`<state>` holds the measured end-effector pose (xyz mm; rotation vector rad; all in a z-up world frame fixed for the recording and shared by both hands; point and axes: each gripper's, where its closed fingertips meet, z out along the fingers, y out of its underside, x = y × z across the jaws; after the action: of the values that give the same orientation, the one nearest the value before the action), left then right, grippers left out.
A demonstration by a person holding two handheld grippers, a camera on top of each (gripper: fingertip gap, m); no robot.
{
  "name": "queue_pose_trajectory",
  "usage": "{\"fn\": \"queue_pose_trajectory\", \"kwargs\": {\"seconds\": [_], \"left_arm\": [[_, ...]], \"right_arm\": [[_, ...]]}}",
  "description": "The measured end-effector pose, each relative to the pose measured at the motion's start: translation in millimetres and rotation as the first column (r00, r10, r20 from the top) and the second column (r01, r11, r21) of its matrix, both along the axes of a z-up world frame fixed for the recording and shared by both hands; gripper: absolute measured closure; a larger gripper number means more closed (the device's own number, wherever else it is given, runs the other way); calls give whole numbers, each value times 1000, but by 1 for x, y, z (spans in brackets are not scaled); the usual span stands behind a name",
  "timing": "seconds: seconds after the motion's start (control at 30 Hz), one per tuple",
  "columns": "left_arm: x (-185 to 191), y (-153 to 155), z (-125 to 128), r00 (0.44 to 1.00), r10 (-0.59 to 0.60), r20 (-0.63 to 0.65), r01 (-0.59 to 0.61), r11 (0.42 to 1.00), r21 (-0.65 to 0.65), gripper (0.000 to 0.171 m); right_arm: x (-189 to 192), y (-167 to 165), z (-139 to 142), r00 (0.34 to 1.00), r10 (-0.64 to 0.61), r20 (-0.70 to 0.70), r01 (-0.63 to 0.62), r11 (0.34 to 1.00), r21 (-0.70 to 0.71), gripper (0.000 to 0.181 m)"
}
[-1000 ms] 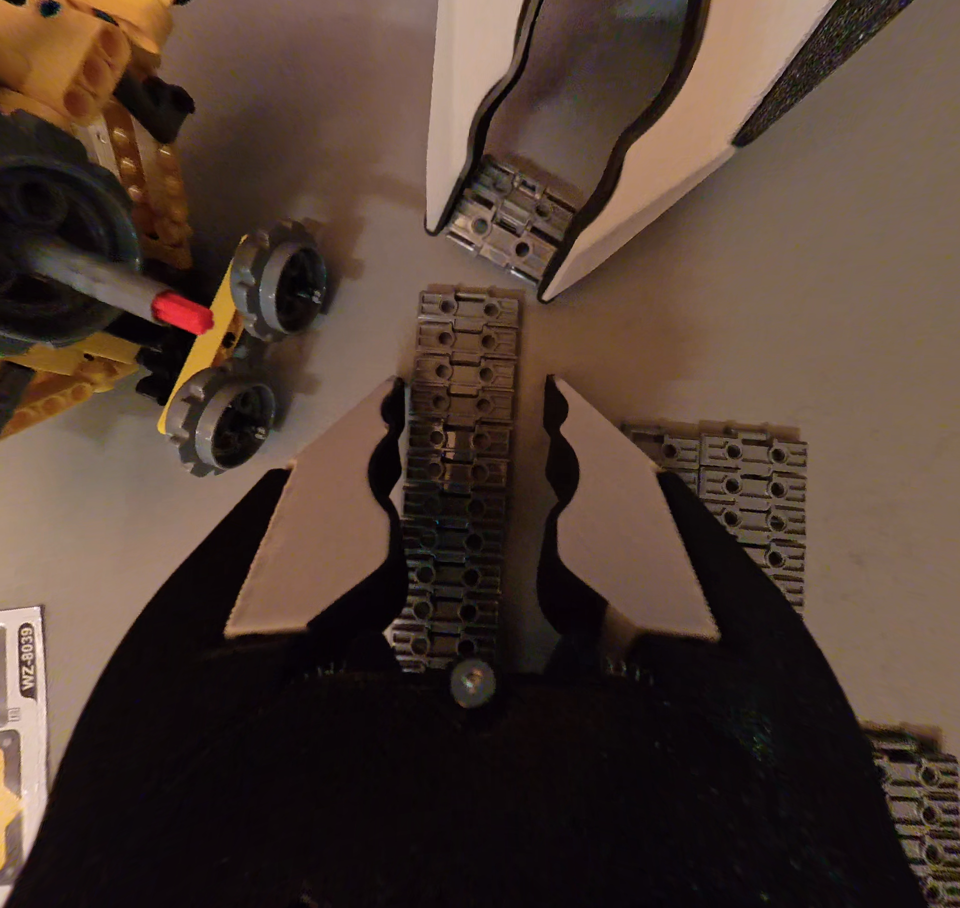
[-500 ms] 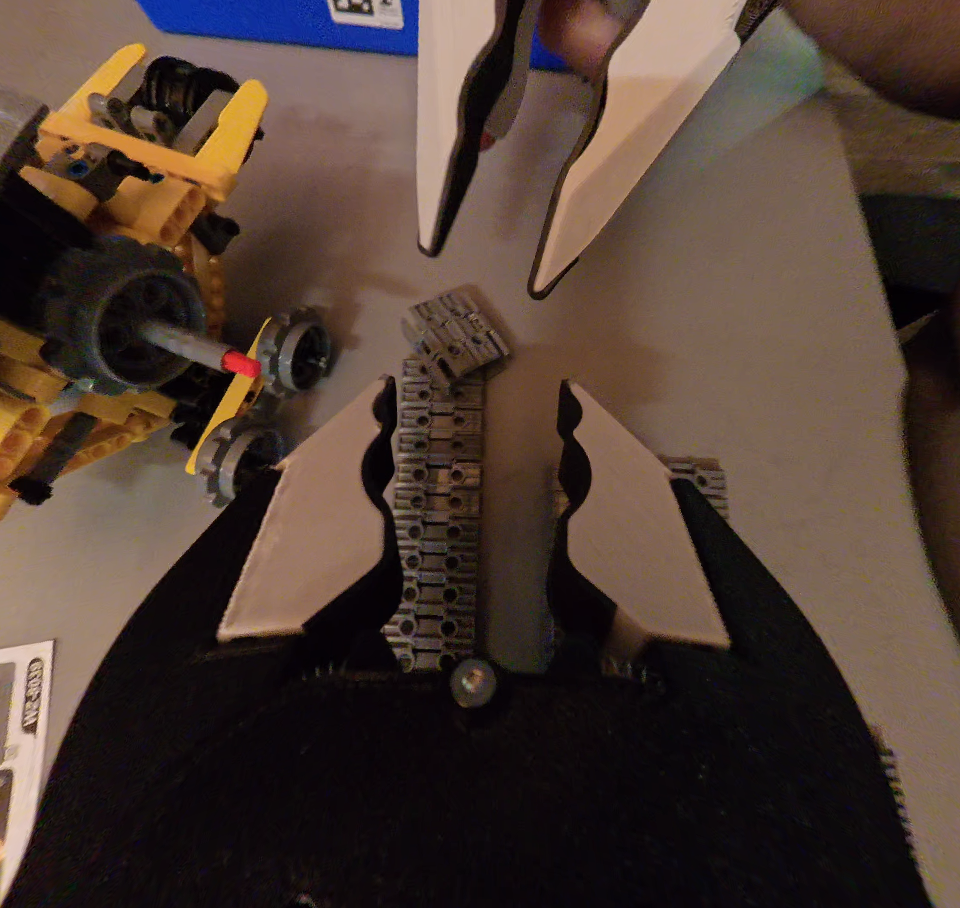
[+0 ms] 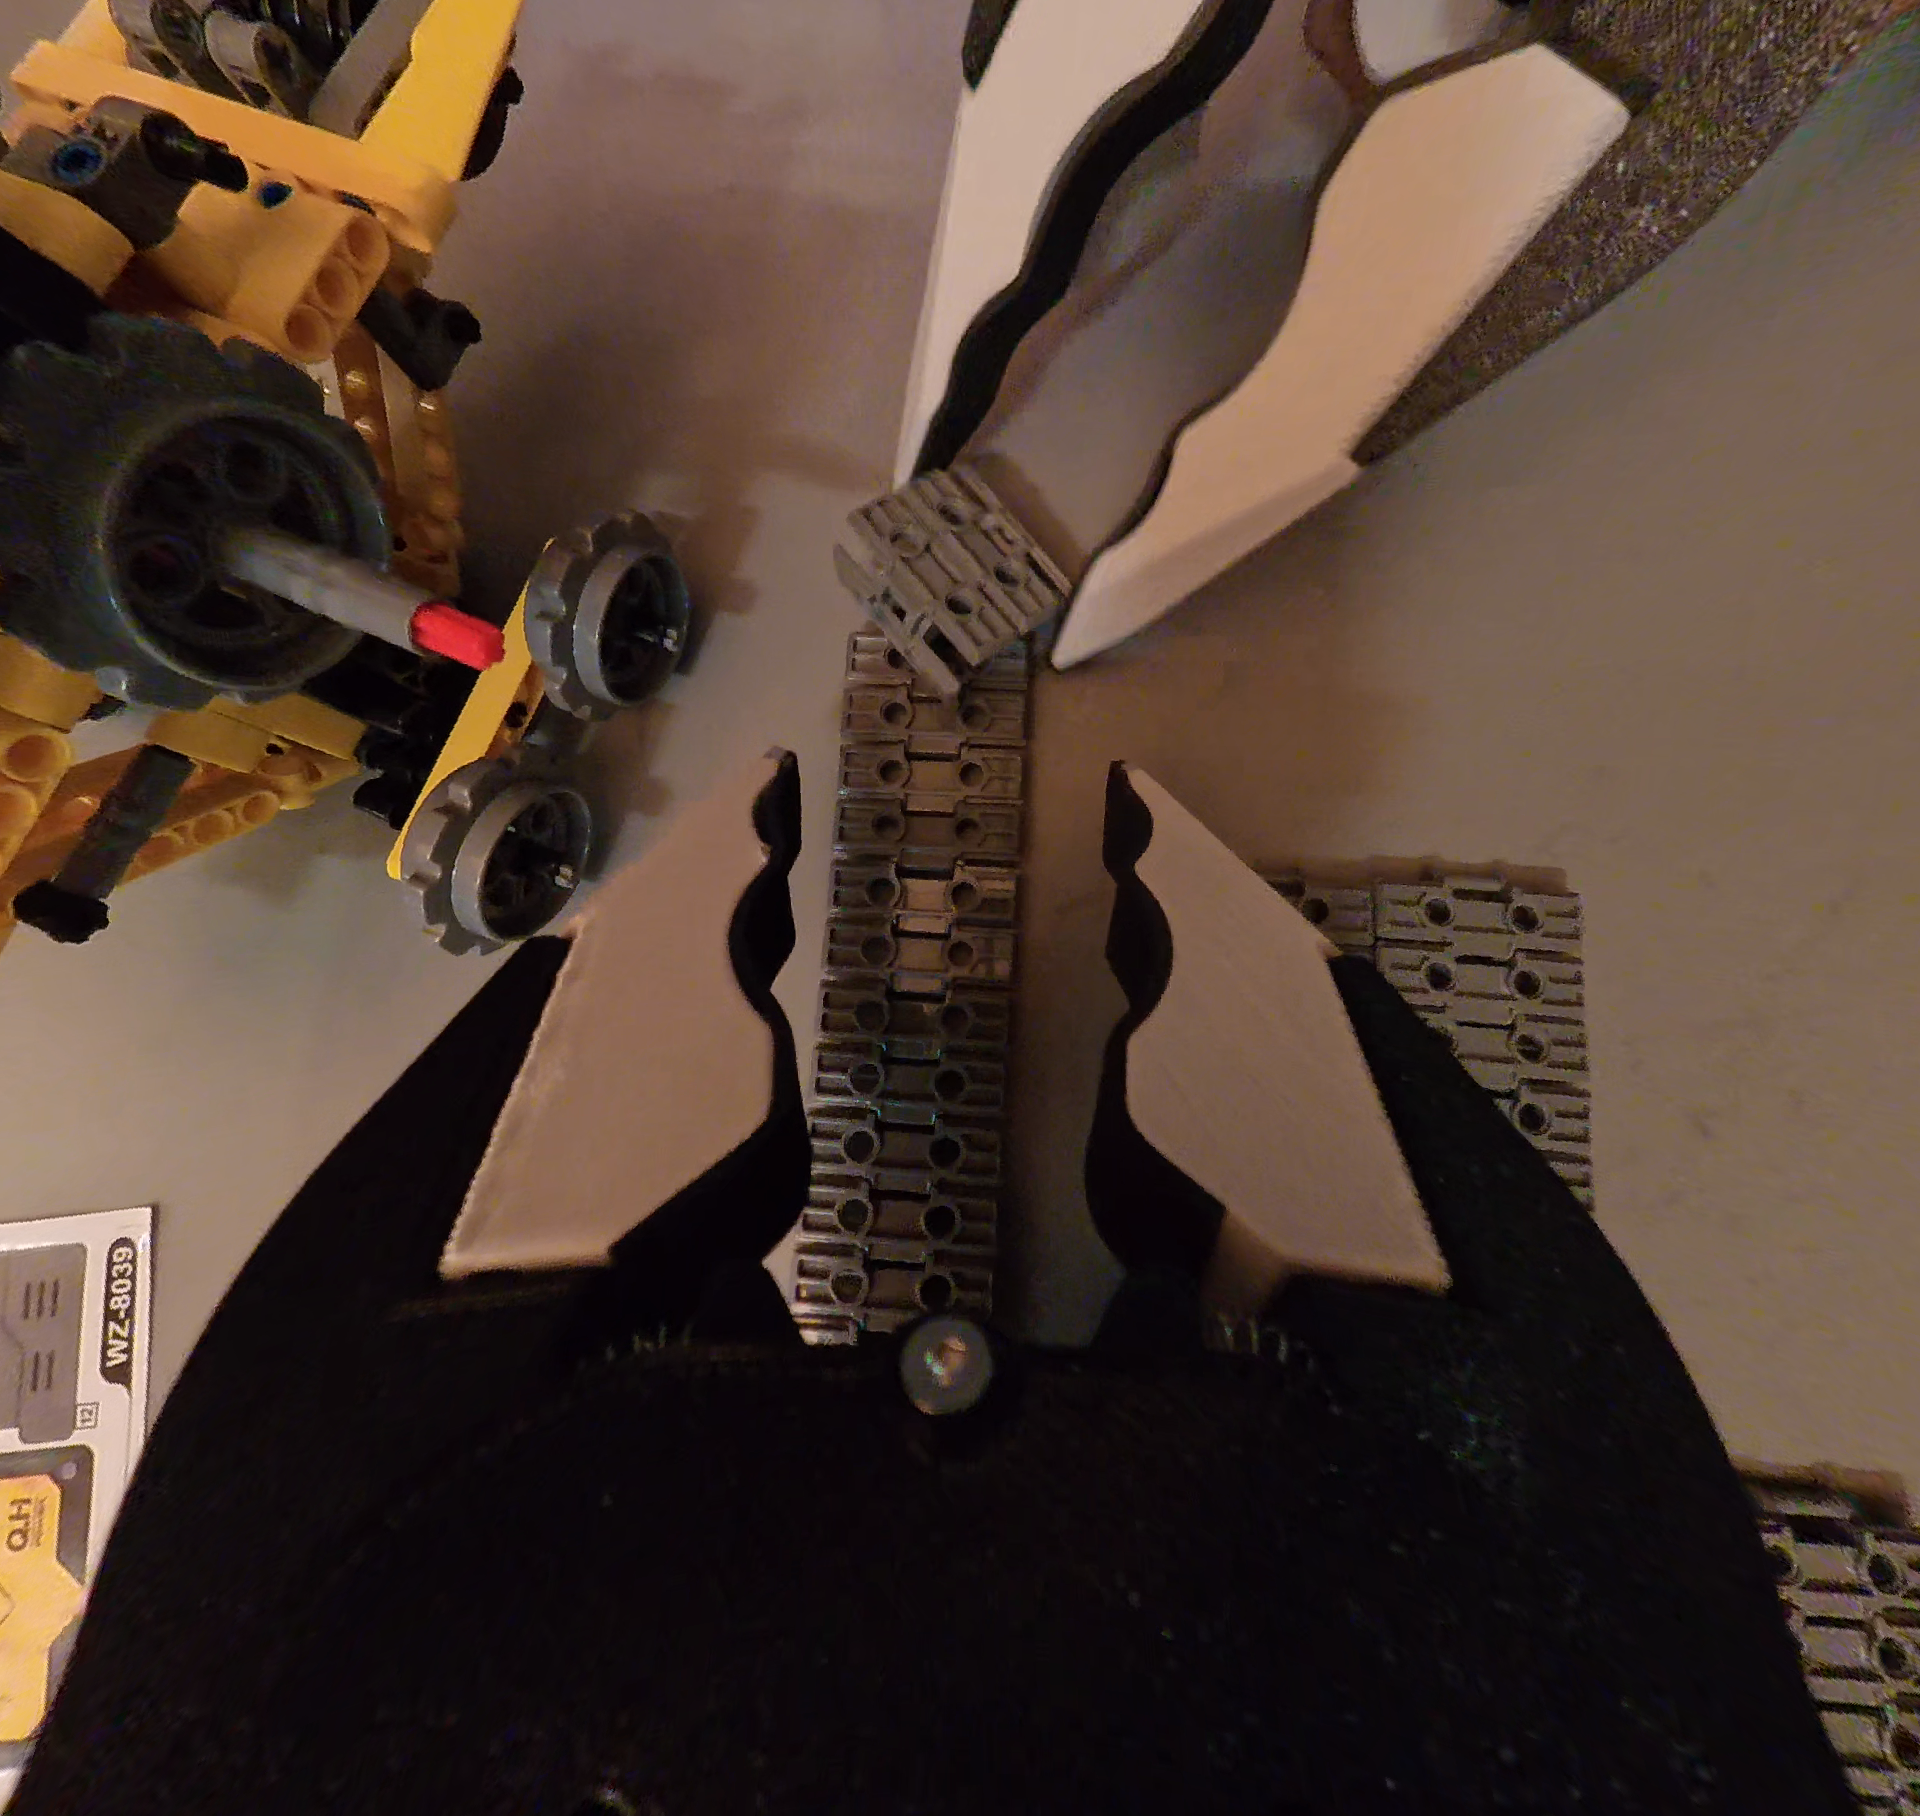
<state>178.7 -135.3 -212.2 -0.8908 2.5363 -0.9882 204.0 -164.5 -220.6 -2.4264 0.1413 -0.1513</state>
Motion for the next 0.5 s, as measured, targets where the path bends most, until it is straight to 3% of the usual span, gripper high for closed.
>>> {"fn": "queue_pose_trajectory", "kwargs": {"seconds": [0.2, 0.37, 0.5], "left_arm": [[0, 3, -3, 1000, 2, -2, -2, 1000, 20, 115], [-1, 3, -3, 1000, -3, 1, 3, 1000, 29, 115], [-2, 3, -3, 1000, -5, 4, 5, 999, 37, 114]], "right_arm": [[6, -11, 13, 999, 49, 13, -48, 997, -59, 141], [0, -43, -4, 991, 134, -19, -132, 936, -327, 141], [0, -62, -5, 985, 170, -11, -157, 877, -455, 141]]}}
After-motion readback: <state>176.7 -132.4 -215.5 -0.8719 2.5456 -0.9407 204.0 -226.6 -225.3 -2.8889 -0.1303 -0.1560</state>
